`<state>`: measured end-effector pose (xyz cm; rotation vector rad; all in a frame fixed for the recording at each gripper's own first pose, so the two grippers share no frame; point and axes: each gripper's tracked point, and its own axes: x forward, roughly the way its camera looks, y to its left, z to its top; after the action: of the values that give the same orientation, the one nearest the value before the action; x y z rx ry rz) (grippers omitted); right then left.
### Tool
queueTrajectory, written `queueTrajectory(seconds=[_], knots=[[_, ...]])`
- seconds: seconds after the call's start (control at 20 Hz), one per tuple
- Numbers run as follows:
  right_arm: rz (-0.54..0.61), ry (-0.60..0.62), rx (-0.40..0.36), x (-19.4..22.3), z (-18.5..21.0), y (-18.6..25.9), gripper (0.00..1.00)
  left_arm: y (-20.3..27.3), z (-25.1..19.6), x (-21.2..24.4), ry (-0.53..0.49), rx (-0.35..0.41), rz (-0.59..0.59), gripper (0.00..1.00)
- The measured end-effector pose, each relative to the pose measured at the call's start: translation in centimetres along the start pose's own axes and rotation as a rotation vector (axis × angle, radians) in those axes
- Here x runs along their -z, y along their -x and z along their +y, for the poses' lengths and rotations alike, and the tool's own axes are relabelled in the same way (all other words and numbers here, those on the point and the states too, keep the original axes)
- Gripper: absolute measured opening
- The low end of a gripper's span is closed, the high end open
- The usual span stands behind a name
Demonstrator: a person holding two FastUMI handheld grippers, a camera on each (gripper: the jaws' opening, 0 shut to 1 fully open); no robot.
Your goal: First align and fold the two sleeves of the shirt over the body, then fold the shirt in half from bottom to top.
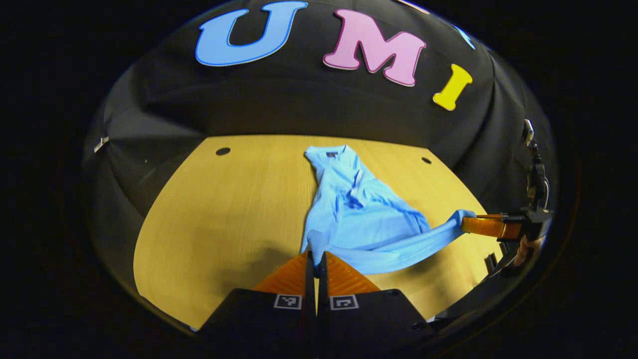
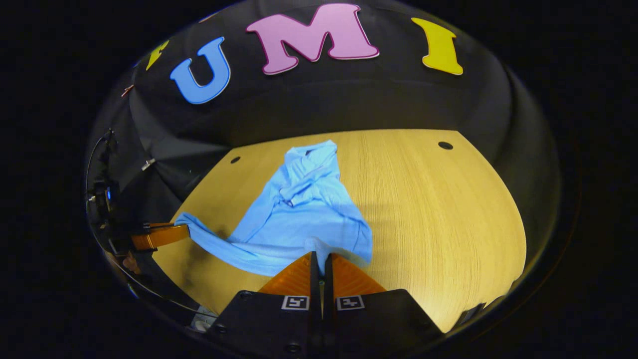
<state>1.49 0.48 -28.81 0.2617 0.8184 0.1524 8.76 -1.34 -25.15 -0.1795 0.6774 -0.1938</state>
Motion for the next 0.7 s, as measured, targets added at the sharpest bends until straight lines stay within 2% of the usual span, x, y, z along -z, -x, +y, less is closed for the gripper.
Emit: queueTrajectory(seconds=[0.25, 0.45, 0.5, 0.55, 0.7], knots=[[-0.112, -0.022, 0.005, -8.9, -1.3, -4.9, 0.05, -5.6, 1.9, -7.0, -0.012, -0.035, -0.089, 0.06], [-0.16, -0.037, 0.013, -14.1, -2.9, -10.0, 0.05, -11.3, 3.3, -11.1, 0.024, -0.064, -0.121, 0.06], [-0.17, -0.04, 0.014, -15.0, -3.2, -11.5, 0.05, -12.8, 3.5, -11.9, 0.02, -0.071, -0.122, 0.11], [-0.175, -0.04, 0.015, -15.9, -3.6, -13.0, 0.05, -14.3, 3.9, -12.6, 0.003, -0.085, -0.127, 0.06], [-0.172, -0.044, 0.023, -18.0, -4.8, -18.0, 0.05, -19.2, 4.5, -15.2, -0.066, -0.115, -0.14, 0.06]])
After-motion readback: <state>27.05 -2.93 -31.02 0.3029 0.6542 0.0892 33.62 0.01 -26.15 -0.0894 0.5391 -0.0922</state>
